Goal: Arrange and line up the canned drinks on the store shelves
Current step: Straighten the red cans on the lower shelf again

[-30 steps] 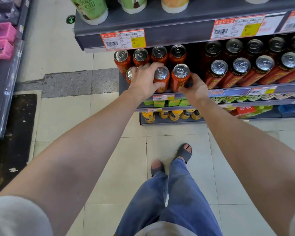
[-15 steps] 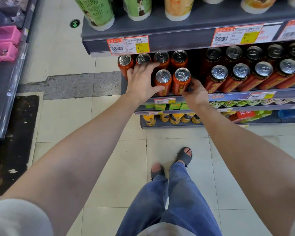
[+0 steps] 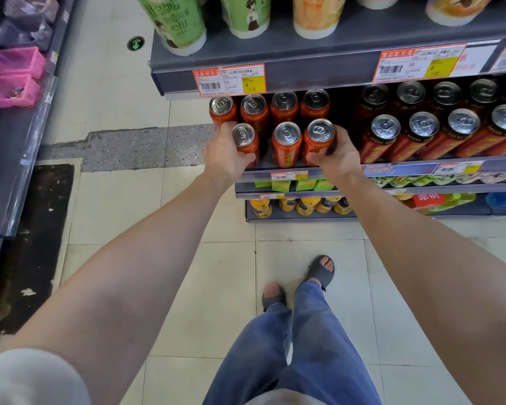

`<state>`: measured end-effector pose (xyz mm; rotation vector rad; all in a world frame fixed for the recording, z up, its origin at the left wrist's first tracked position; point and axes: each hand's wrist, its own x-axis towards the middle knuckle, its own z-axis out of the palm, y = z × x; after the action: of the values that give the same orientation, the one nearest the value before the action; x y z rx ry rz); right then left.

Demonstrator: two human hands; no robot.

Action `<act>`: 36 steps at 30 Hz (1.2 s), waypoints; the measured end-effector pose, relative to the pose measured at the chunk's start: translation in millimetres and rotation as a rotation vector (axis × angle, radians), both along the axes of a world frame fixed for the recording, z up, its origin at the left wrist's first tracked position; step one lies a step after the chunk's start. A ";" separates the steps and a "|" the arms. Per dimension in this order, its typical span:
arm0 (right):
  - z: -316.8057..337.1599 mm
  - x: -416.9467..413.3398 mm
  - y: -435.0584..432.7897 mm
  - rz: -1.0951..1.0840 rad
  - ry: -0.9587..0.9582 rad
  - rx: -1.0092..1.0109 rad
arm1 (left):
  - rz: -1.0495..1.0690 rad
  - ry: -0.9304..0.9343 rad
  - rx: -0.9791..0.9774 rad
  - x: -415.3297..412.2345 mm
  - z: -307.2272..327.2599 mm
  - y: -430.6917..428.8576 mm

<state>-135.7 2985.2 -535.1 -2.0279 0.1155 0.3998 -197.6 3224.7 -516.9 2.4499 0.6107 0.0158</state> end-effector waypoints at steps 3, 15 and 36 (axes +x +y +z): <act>-1.4 1.1 -1.0 0.023 -0.002 -0.017 | -0.030 0.008 -0.019 0.1 0.3 -1.1; 1.2 1.9 -4.8 0.038 0.034 -0.024 | -0.147 0.001 -0.234 -10.5 8.1 2.3; -7.3 0.9 -4.2 -0.006 0.040 -0.077 | -0.287 -0.013 -0.135 -2.6 12.0 10.0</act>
<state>-134.8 2980.9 -542.4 -2.0957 0.1640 0.4387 -200.2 3234.7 -504.9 2.3813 0.2417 -0.1204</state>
